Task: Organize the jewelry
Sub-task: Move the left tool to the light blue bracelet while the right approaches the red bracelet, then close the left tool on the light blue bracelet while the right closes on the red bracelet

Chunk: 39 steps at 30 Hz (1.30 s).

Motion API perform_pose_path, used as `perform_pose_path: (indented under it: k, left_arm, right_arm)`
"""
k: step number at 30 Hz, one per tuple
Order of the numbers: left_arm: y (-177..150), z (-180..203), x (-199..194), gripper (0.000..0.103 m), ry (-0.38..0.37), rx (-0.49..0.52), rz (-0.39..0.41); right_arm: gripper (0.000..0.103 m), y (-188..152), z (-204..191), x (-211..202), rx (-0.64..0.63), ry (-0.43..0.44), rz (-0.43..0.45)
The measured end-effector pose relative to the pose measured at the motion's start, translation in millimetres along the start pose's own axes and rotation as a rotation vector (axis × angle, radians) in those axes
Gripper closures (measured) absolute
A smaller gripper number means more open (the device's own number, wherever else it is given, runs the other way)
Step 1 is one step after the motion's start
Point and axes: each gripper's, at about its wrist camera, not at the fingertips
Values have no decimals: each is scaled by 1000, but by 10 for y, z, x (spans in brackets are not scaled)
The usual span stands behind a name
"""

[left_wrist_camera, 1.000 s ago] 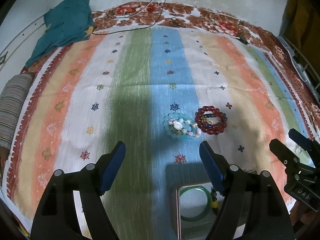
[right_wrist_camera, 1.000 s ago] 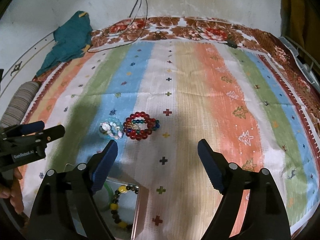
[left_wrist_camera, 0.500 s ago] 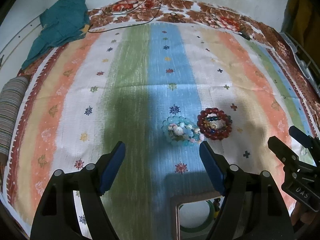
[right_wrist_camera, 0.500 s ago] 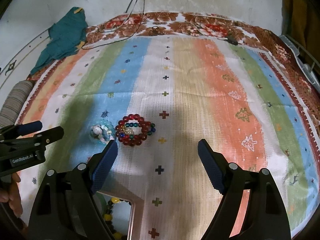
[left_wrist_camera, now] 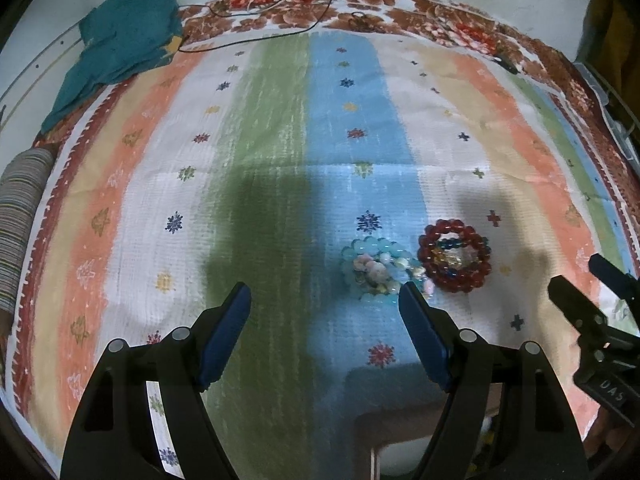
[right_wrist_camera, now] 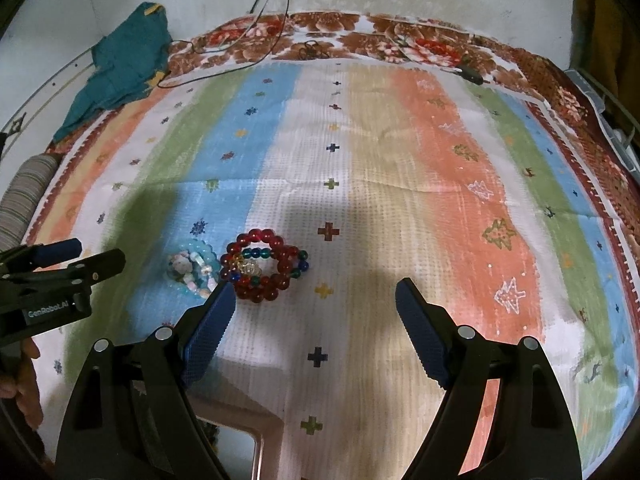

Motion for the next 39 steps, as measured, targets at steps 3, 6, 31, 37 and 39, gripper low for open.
perform_pose_path:
  k: [3, 6, 31, 37, 39]
  left_arm:
    - [14, -33, 74, 27, 6, -5, -14]
    - [33, -69, 142, 27, 9, -10, -24]
    - [236, -58, 593, 27, -12, 30, -78]
    - [255, -60, 687, 27, -13, 43, -99]
    - [254, -63, 720, 27, -9, 47, -107]
  right_arm:
    - [21, 25, -22, 48, -8, 4, -4]
    - [21, 29, -54, 86, -18, 11, -9]
    - [21, 145, -152, 501, -52, -21, -61]
    - [21, 190, -161, 659, -38, -15, -89]
    - [21, 199, -172, 706, -40, -17, -94]
Point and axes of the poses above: each gripper's, at about its wrist camera, not at the fingertips, and x roughly the way its jaws point, z to its right, y to its top, and after that the axes turned 13 degrees about x, right-handed
